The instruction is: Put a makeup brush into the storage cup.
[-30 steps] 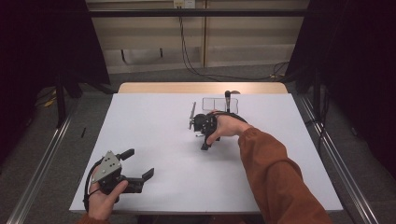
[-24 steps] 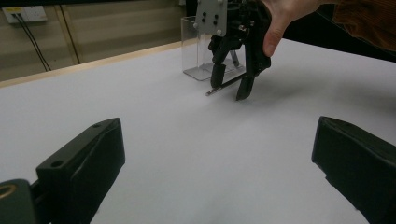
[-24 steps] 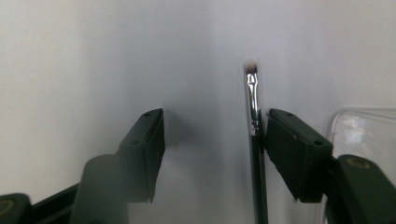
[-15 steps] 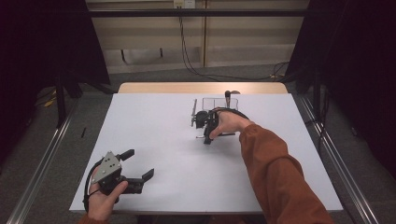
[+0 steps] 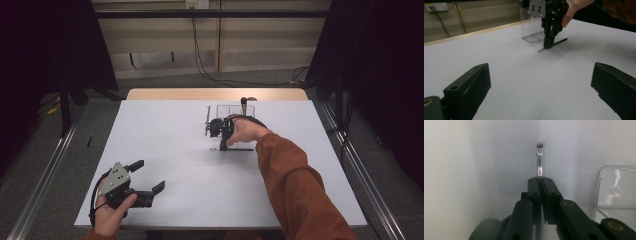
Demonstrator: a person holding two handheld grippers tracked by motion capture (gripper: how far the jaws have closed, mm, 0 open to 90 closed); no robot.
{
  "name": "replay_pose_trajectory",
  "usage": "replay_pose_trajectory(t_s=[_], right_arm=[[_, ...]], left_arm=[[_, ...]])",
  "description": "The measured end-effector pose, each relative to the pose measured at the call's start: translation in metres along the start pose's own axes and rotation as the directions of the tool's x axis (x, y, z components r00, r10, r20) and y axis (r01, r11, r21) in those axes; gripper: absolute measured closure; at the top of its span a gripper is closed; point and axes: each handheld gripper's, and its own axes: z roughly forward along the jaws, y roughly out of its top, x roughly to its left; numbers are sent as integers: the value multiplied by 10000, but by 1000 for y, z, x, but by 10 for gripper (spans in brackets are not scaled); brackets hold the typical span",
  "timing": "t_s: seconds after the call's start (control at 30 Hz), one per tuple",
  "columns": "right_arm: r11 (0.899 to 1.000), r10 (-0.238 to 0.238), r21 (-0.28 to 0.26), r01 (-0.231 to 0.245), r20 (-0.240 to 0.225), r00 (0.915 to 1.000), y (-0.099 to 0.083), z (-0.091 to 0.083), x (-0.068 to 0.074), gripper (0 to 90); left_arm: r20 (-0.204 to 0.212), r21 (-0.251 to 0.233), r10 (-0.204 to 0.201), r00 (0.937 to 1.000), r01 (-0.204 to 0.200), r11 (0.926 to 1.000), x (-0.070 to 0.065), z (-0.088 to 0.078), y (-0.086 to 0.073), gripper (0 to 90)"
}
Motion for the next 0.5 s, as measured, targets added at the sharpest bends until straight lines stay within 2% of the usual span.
replay_pose_trajectory(t_s=[0.3, 0.5], right_arm=[[10000, 64, 44, -65, 159, 9999, -3, -2, 2, 860], [9988, 189, -460, -180, 186, 9996, -8, -11, 4, 861]], left_arm=[[-3, 4, -17, 10000, 17, 10000, 0, 0, 0, 27], [-27, 20, 17, 10000, -17, 10000, 0, 0, 1, 27]])
